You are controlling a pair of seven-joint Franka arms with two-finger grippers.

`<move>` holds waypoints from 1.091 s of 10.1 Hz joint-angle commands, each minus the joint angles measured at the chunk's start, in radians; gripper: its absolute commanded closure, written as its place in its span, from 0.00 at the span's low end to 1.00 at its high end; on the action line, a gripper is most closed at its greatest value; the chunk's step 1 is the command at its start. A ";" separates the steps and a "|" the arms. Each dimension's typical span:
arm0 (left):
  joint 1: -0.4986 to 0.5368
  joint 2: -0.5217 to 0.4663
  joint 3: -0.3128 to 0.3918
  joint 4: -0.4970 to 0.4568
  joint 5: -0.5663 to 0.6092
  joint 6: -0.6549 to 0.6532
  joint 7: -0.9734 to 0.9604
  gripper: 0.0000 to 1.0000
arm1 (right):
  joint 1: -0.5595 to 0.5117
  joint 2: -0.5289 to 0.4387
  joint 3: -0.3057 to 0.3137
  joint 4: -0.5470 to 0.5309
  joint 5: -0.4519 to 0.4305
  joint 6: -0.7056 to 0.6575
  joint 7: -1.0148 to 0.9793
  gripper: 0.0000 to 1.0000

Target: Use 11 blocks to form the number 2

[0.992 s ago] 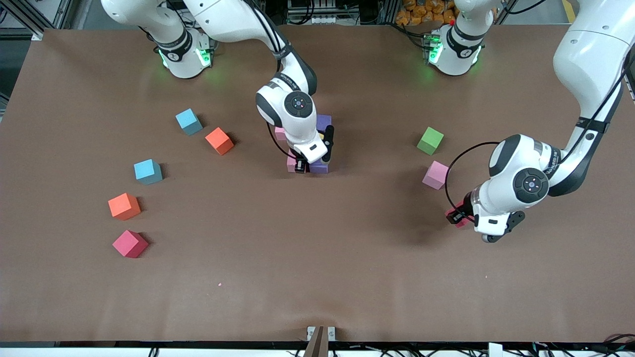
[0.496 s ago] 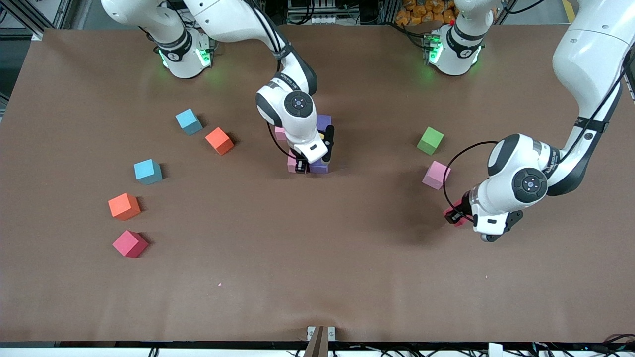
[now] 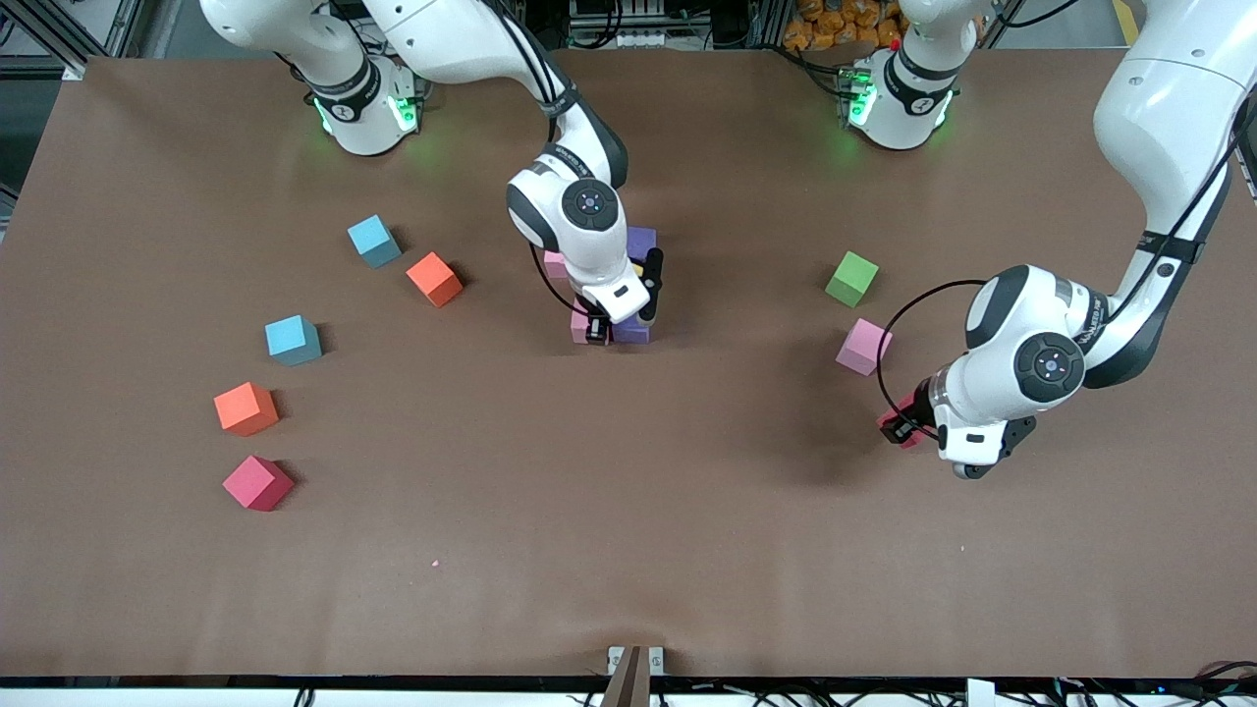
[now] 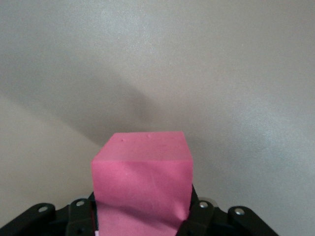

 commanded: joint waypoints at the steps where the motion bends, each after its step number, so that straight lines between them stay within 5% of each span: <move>1: 0.000 -0.022 -0.008 0.005 -0.029 -0.021 -0.032 0.94 | 0.013 0.003 -0.008 0.004 0.002 0.008 0.013 0.57; 2: 0.000 -0.020 -0.008 0.005 -0.029 -0.021 -0.037 0.94 | 0.013 0.003 -0.008 0.004 0.002 0.008 0.013 0.55; 3: 0.000 -0.020 -0.010 0.005 -0.029 -0.021 -0.039 0.94 | 0.013 0.003 -0.008 0.004 0.004 0.008 0.015 0.42; 4: 0.000 -0.020 -0.010 0.005 -0.029 -0.021 -0.051 0.94 | 0.013 0.003 -0.008 0.001 0.011 0.006 0.045 0.10; 5: -0.001 -0.020 -0.010 0.013 -0.029 -0.021 -0.053 0.94 | 0.013 0.001 -0.008 0.000 0.011 0.005 0.053 0.00; 11: -0.017 -0.026 -0.010 0.017 -0.049 -0.023 -0.091 0.94 | 0.019 -0.049 -0.008 -0.002 0.011 -0.076 0.041 0.00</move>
